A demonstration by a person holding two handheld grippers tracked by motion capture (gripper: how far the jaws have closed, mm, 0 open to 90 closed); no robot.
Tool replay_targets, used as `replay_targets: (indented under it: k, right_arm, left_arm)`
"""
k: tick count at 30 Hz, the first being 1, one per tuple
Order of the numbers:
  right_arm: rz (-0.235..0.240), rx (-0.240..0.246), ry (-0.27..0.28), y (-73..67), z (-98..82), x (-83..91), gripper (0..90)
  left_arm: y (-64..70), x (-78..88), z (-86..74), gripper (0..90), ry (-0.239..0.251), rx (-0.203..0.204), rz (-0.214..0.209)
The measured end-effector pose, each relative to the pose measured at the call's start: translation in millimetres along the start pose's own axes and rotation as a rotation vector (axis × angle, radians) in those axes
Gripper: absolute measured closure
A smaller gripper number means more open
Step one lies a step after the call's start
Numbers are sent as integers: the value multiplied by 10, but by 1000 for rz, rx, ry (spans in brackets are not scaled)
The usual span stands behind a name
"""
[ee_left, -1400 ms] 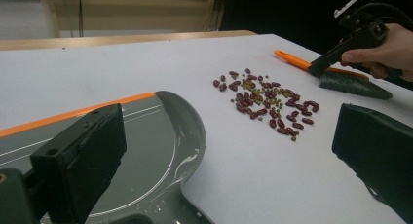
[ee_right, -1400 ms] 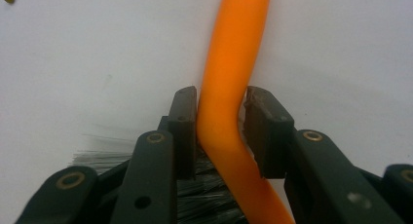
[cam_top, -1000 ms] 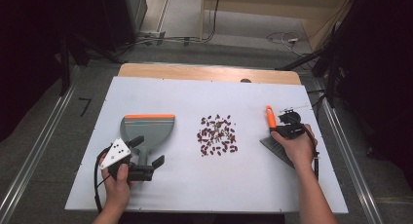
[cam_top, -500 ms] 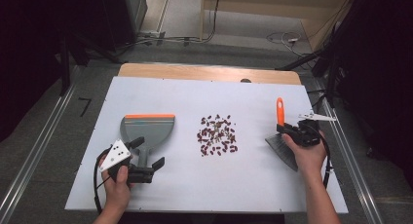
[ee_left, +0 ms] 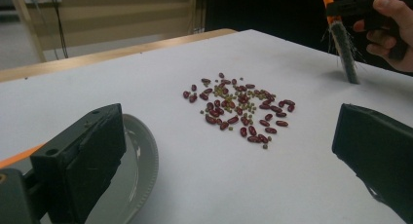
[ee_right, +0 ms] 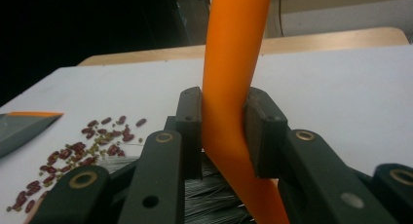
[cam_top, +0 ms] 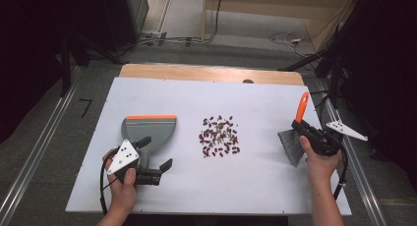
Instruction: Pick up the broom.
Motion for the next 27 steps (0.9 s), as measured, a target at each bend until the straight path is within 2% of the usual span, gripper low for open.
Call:
replay_targets:
  k: [6, 11, 18, 19, 20, 24, 27]
  right_arm:
    - [35, -9, 63, -82, 120, 40, 694]
    - [63, -7, 107, -204, 252, 58, 695]
    - [95, 27, 132, -471, 406, 63, 695]
    - [95, 27, 132, -471, 406, 63, 695]
    - [104, 36, 135, -547, 436, 53, 695]
    - [130, 44, 136, -703, 465, 33, 695]
    - [148, 54, 131, -808, 460, 7, 695]
  left_arm:
    - [38, 3, 57, 0, 3, 3, -12]
    - [78, -5, 183, 0, 23, 10, -26]
    - [201, -138, 267, 0, 2, 5, -73]
    - [201, -138, 267, 0, 2, 5, -73]
    - [214, -163, 278, 0, 1, 9, -80]
    - [290, -298, 318, 0, -12, 31, -117]
    - [326, -338, 331, 0, -10, 40, -137]
Point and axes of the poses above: each handheld gripper's, and its own axes: x roughly backward along the jaws, z roughly out of its top, y roughly to its right, the point moved 8 cm from there along -x, roughly forward along the jaws, and after that the axes turned 11 degrees about y, right-handed, at the moved point
